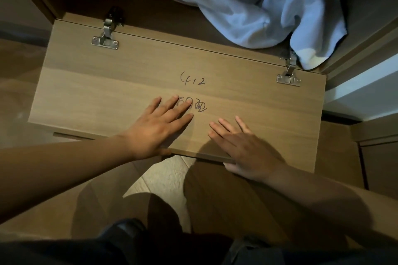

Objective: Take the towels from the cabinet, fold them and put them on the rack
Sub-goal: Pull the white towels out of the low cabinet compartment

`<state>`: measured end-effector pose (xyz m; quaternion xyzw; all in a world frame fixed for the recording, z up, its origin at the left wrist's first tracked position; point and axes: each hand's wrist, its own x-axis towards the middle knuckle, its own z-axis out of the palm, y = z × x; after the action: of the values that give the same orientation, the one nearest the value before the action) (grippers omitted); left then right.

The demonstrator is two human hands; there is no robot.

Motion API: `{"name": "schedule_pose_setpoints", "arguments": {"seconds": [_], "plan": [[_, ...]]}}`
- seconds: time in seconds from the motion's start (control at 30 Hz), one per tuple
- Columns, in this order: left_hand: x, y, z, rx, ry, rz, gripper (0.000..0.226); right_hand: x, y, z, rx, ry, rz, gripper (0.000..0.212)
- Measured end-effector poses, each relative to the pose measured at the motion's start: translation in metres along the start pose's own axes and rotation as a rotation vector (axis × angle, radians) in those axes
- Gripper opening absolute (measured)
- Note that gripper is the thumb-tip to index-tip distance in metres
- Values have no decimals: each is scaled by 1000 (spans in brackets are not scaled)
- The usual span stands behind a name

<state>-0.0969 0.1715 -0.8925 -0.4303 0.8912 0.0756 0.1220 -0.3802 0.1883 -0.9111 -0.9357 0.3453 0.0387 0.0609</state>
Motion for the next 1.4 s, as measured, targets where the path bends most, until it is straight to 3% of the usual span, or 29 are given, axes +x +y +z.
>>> {"name": "schedule_pose_setpoints", "arguments": {"seconds": [0.3, 0.77, 0.93, 1.1, 1.23, 1.4], "plan": [[3, -7, 6, -67, 41, 27, 108, 0, 16, 24, 120, 18, 17, 106], [3, -6, 6, -37, 59, 27, 112, 0, 16, 25, 119, 23, 29, 95], [5, -5, -12, -144, 59, 22, 85, -1, 12, 9, 178, 116, 59, 81], [18, -6, -51, -344, 228, 1, 42, 2, 20, -24, 261, 319, 193, 57], [33, -14, -75, -405, 305, -89, 40, 10, 43, -55, 384, 449, 386, 46], [64, -35, -98, -435, 348, -185, 40, 27, 103, -90, 336, 520, 559, 55]]}}
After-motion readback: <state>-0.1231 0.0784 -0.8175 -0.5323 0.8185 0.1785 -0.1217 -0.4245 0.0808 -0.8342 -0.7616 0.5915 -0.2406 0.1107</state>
